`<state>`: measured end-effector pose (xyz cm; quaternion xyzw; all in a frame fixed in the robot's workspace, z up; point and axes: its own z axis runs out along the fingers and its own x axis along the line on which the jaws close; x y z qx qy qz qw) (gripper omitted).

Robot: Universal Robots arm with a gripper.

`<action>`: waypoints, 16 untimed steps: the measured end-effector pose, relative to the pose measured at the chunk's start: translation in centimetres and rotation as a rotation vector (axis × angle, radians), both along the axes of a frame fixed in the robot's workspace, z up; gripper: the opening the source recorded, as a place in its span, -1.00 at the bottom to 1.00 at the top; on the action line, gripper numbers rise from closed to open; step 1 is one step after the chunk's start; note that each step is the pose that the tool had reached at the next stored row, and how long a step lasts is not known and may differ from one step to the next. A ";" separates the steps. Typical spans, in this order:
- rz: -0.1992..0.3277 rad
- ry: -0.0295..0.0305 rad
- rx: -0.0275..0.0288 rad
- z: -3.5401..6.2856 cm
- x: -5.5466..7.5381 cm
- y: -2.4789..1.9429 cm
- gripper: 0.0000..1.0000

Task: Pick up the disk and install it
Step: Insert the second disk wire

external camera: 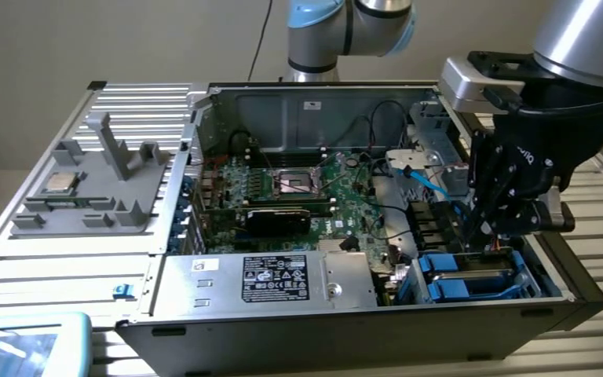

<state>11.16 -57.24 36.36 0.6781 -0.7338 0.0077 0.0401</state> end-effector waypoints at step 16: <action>0.008 -0.0020 0.0553 -1.25 0.0 -0.80 -0.69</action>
